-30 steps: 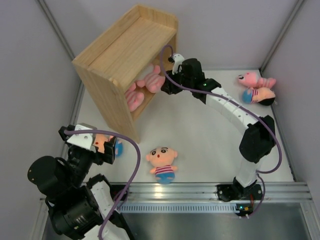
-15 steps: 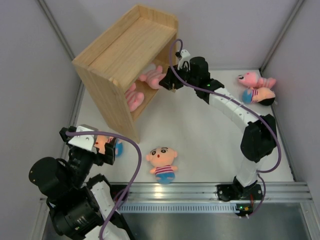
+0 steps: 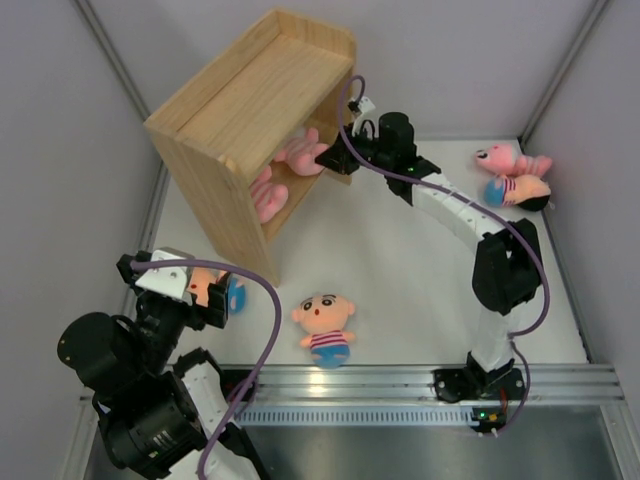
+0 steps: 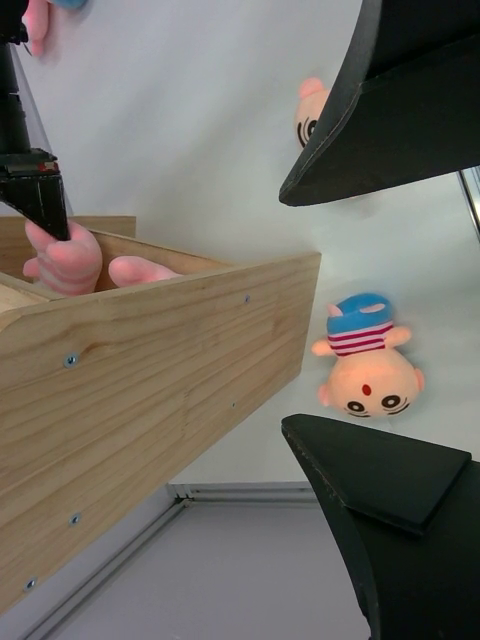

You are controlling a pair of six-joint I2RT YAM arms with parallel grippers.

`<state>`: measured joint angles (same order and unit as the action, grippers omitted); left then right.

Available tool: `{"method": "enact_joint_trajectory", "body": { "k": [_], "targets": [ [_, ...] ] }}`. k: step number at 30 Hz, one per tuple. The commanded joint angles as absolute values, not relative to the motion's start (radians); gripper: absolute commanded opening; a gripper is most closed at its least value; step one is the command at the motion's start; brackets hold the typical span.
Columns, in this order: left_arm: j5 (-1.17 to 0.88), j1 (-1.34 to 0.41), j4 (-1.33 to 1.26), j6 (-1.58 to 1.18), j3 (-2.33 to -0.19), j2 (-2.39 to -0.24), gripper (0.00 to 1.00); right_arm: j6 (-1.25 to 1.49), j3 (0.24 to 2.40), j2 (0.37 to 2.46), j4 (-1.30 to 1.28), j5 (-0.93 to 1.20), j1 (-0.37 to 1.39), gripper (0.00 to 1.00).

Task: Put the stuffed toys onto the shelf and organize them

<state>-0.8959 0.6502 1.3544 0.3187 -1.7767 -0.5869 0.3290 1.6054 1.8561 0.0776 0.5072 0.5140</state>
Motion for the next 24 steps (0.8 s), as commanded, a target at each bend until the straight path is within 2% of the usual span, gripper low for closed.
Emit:
{"method": "enact_joint_trajectory", "body": {
  "k": [1, 4, 6, 11, 19, 24],
  "targets": [
    [-0.887, 0.655, 1.333, 0.337, -1.773, -0.586, 0.91, 0.288, 1.646, 1.871, 0.175, 0.603, 0.482, 0.09],
    [-0.884, 0.655, 1.333, 0.339, -1.772, -0.587, 0.91, 0.221, 1.646, 1.884, 0.201, 0.751, 0.463, 0.03],
    [-0.879, 0.655, 1.333, 0.341, -1.772, -0.588, 0.91, 0.133, 1.666, 1.890, 0.178, 0.874, 0.454, 0.02],
    [-0.873, 0.655, 1.333, 0.342, -1.773, -0.592, 0.91, -0.075, 1.739, 1.916, 0.003, 1.012, 0.453, 0.01],
    [-0.867, 0.655, 1.333, 0.330, -1.787, -0.598, 0.91, 0.024, 1.845, 2.026, 0.060, 1.095, 0.453, 0.00],
    [-0.867, 0.657, 1.335, 0.336, -1.789, -0.601, 0.91, 0.038, 1.934, 2.080, 0.043, 1.221, 0.451, 0.00]
  ]
}}
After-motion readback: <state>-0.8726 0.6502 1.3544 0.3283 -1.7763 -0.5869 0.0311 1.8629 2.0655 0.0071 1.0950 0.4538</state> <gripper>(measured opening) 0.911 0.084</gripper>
